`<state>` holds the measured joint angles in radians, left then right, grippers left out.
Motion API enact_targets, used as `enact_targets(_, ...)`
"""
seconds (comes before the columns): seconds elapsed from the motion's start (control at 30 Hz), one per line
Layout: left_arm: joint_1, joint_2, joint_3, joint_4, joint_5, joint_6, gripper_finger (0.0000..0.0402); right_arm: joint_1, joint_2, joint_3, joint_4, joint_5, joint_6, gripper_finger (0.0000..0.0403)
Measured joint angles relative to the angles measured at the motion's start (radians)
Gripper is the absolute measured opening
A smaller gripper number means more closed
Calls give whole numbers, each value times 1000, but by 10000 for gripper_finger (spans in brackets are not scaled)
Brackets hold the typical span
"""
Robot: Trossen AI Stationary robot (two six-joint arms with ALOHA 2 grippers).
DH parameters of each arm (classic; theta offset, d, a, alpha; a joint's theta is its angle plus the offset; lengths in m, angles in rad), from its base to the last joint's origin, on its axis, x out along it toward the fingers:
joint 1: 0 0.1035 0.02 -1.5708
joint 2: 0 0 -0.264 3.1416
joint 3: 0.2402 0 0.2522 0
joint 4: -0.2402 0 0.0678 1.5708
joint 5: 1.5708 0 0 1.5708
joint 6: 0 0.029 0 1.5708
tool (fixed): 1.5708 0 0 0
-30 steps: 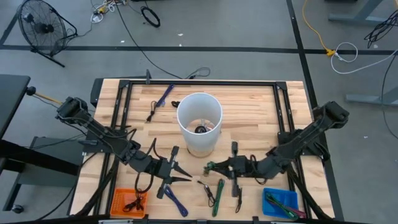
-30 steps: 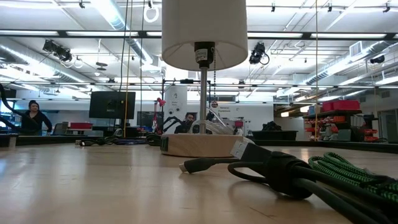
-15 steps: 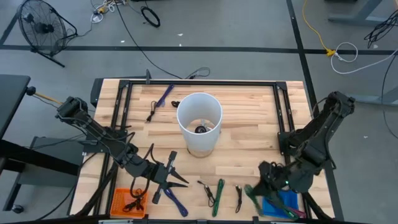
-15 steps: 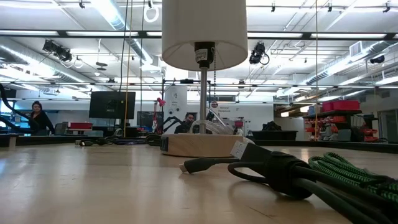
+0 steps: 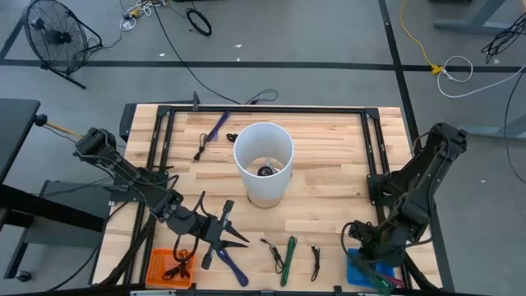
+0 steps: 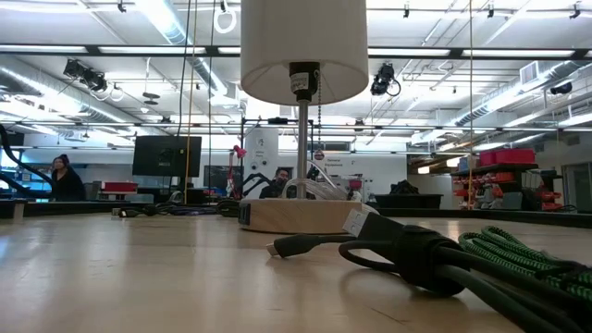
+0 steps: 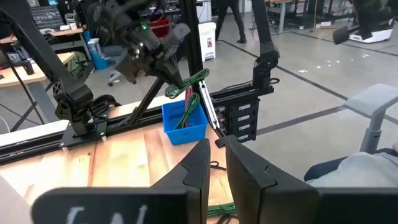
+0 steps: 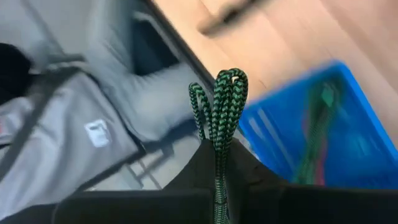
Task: Pick & Place USB Port
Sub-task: Put the black and green charger cable into the blue bin
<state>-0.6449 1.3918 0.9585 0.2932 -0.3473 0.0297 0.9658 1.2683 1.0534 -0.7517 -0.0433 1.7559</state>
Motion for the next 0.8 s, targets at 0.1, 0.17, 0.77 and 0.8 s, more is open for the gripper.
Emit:
enact_targets(0.1,0,0,0,-1,0,0,57,1,0,0,-47,-36,63,4)
enact_targets(0.17,0,0,0,-5,0,-1,57,2,4,0,-65,-37,82,4)
enact_targets(0.77,0,0,0,-39,0,-20,57,4,178,0,-160,-224,41,4)
enact_targets(0.8,0,0,0,-39,0,-20,57,4,189,0,-155,-237,37,4)
